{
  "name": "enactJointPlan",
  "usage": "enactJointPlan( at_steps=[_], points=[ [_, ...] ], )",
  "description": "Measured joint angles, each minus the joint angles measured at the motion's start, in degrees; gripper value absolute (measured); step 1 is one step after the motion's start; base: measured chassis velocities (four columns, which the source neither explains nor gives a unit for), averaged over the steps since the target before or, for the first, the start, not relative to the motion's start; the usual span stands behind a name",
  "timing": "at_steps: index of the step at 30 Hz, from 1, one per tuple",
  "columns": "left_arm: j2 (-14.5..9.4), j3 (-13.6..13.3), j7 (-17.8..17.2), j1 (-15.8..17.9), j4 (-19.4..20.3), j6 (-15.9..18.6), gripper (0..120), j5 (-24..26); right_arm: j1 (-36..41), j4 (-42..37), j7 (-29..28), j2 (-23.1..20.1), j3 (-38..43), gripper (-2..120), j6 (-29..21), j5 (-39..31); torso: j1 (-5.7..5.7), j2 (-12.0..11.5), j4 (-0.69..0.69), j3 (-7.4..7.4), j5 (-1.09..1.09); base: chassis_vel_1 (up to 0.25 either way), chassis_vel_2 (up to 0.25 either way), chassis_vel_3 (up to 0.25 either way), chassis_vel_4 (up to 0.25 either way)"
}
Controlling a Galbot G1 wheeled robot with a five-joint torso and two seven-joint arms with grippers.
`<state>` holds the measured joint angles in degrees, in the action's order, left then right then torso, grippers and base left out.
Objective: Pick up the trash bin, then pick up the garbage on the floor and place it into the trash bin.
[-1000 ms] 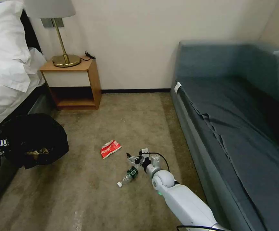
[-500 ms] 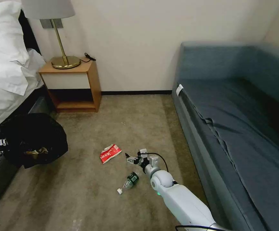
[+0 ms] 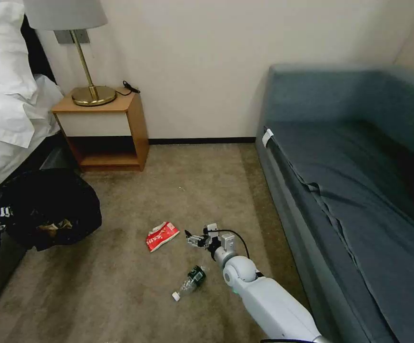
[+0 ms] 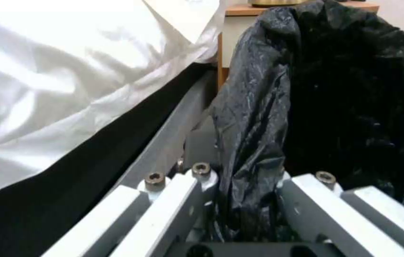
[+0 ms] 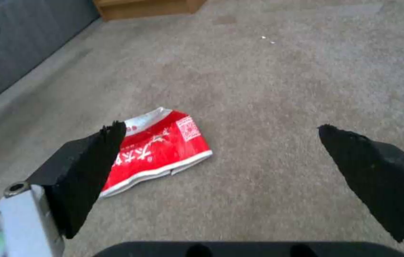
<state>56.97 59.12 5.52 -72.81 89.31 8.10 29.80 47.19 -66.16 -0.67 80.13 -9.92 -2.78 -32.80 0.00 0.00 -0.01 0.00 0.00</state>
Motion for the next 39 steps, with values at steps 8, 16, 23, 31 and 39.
enactJointPlan(
  at_steps=[8,16,23,31,39],
  points=[
    [0.3,0.41,0.08,-0.82,-0.03,-0.46,4,0.11,-0.09,0.46,0.06,0.22,-0.67,100,-0.02,0.14,0.0,0.0,0.01,0.0,0.0,-0.068,0.082,0.07,-0.071],
    [1.04,0.21,0.17,-1.49,-0.13,-0.91,4,0.08,-0.79,1.05,0.63,-0.14,-1.54,100,-0.04,0.77,0.0,0.0,0.01,0.0,0.0,-0.076,0.072,0.079,-0.074],
    [1.56,-0.38,0.76,-2.11,0.32,-1.88,4,0.38,-3.72,0.4,9.41,-4.19,-5.83,100,1.29,11.25,0.0,0.0,-0.01,0.0,0.01,-0.023,0.013,0.024,-0.026],
    [2.94,-0.45,1.33,-3.41,0.49,-3.24,4,-0.02,-12.88,-1.46,34.54,-14.07,-15.99,100,9.08,25.05,0.0,0.0,0.0,0.0,0.0,0.0,0.0,0.0,0.0],
    [4.11,0.25,1.41,-4.61,1.35,-3.21,4,-0.93,-14.71,-1.36,51.06,-14.69,-14.4,100,16.41,39.63,0.0,0.0,0.02,0.0,0.01,0.0,0.0,0.0,0.0]
  ],
)
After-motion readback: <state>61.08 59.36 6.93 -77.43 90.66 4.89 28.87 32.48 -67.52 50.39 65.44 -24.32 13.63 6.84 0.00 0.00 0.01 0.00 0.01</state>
